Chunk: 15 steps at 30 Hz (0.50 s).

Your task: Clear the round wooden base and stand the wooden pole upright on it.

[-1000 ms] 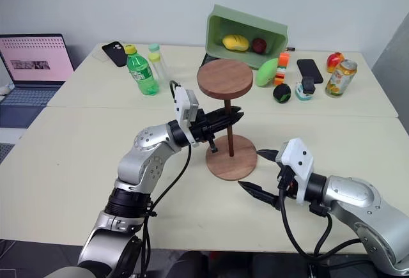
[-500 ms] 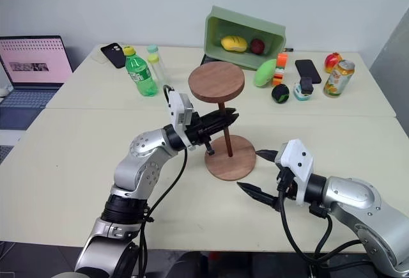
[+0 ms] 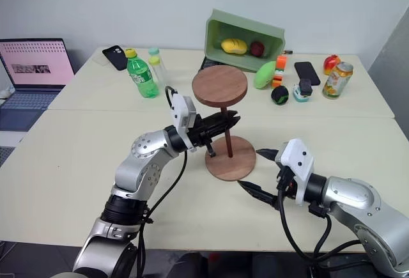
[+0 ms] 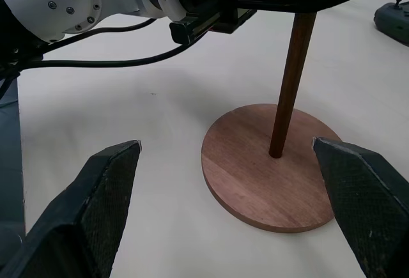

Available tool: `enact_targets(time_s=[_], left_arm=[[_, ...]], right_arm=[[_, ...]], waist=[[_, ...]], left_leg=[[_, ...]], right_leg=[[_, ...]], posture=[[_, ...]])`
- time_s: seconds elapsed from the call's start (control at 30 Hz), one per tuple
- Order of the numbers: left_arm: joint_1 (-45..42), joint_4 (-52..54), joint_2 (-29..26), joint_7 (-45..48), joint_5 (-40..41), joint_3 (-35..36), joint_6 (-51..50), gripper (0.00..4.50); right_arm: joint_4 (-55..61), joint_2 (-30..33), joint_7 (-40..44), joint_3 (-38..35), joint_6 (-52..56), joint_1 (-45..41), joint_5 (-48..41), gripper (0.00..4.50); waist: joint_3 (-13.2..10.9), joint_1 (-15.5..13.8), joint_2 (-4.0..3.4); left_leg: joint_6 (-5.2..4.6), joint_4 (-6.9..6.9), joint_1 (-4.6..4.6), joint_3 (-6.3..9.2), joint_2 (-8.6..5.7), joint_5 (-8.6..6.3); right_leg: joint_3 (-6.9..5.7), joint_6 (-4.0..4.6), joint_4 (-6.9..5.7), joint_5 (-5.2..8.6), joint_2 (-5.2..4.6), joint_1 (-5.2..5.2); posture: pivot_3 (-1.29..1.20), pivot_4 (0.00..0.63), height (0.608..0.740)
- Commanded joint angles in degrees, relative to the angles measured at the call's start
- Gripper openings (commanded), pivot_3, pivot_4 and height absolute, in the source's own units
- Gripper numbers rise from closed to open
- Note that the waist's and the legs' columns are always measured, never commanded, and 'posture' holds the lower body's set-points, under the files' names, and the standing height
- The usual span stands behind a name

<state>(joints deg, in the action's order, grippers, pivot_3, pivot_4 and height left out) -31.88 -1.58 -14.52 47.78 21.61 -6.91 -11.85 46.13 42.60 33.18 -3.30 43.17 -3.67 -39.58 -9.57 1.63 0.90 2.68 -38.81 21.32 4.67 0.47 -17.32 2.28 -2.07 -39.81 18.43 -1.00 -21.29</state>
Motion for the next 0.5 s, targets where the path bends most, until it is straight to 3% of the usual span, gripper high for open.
enact_targets(time_s=[0.03, 0.5], left_arm=[[1.83, -5.00, -1.85, -1.43, -3.54, -0.64, -1.79, 0.28], [3.02, -6.13, -3.19, -2.31, -5.43, -2.34, -0.71, 0.28]], right_arm=[[1.86, -0.14, -0.28, -0.89, -0.36, -0.11, -0.83, 4.50], [1.77, -0.05, -0.05, -0.75, -0.53, 0.29, -0.61, 4.50]], waist=[[0.07, 0.02, 0.00], [0.35, 0.17, 0.00]], left_leg=[[0.00, 0.00, -0.02, -0.01, 0.00, 0.00], [-0.01, 0.12, -0.39, -0.11, 0.03, -0.01]], right_leg=[[0.00, 0.00, 0.00, 0.00, 0.00, 0.01], [0.09, -0.01, 0.03, 0.01, 0.10, 0.27]], posture=[[0.00, 0.150, 0.740], [0.00, 0.150, 0.740]])
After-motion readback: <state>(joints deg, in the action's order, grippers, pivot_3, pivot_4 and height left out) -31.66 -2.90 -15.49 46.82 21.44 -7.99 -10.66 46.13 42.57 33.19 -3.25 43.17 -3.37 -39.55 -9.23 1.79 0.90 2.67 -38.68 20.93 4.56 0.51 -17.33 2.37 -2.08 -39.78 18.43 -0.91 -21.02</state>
